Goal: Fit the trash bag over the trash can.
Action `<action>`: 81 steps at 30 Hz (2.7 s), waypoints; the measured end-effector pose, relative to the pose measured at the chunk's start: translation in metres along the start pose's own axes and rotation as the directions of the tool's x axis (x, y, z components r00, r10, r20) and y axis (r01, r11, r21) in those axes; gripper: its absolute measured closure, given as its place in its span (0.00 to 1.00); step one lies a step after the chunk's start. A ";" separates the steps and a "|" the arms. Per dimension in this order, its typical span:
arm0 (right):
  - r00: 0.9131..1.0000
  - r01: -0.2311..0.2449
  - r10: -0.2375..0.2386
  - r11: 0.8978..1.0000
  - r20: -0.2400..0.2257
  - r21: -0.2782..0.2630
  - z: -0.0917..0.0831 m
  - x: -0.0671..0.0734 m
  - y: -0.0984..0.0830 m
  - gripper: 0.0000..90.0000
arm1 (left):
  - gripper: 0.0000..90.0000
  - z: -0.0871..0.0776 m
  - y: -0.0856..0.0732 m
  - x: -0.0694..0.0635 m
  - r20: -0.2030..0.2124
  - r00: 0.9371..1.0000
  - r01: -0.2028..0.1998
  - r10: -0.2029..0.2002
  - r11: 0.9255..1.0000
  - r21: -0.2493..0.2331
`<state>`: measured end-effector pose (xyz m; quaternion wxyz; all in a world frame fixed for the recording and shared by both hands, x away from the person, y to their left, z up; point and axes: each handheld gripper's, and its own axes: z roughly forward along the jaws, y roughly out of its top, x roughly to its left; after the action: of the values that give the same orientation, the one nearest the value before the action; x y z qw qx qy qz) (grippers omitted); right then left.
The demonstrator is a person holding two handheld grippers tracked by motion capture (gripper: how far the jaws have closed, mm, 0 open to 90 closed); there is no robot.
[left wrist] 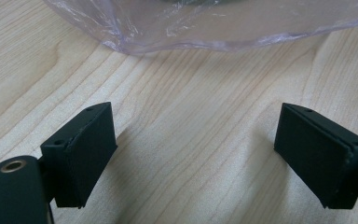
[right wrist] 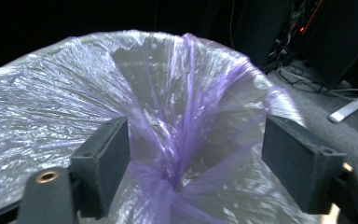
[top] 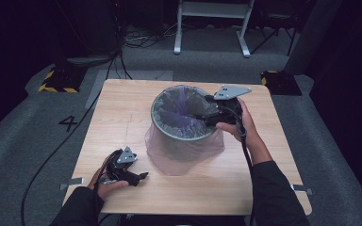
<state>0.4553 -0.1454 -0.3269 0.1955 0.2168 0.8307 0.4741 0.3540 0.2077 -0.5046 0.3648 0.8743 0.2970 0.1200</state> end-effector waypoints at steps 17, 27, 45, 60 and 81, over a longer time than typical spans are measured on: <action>0.998 0.050 -0.046 0.994 -0.038 0.097 0.020 0.011 0.005 0.24 | 0.14 0.000 0.000 0.000 0.005 1.000 -0.007 0.007 1.000 0.001; 0.995 0.104 -0.104 0.967 -0.012 0.233 0.029 0.008 0.012 0.23 | 0.14 0.000 0.000 -0.001 0.005 1.000 -0.007 0.007 1.000 0.002; 0.991 0.130 -0.119 0.929 -0.054 0.348 0.040 0.004 0.018 0.24 | 0.14 0.000 0.000 -0.001 0.005 1.000 -0.007 0.007 1.000 0.001; 0.992 0.129 -0.119 0.941 -0.050 0.313 0.033 0.008 0.021 0.23 | 0.14 0.000 0.000 0.000 0.005 1.000 -0.007 0.007 1.000 0.001; 0.998 0.055 -0.058 0.991 0.022 0.118 -0.034 0.002 0.000 0.24 | 0.13 0.000 0.000 0.000 0.008 1.000 -0.008 0.008 1.000 0.002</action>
<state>0.4361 -0.1681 -0.3106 0.2060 0.2103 0.8604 0.4159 0.3539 0.2071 -0.5045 0.3646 0.8762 0.2923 0.1176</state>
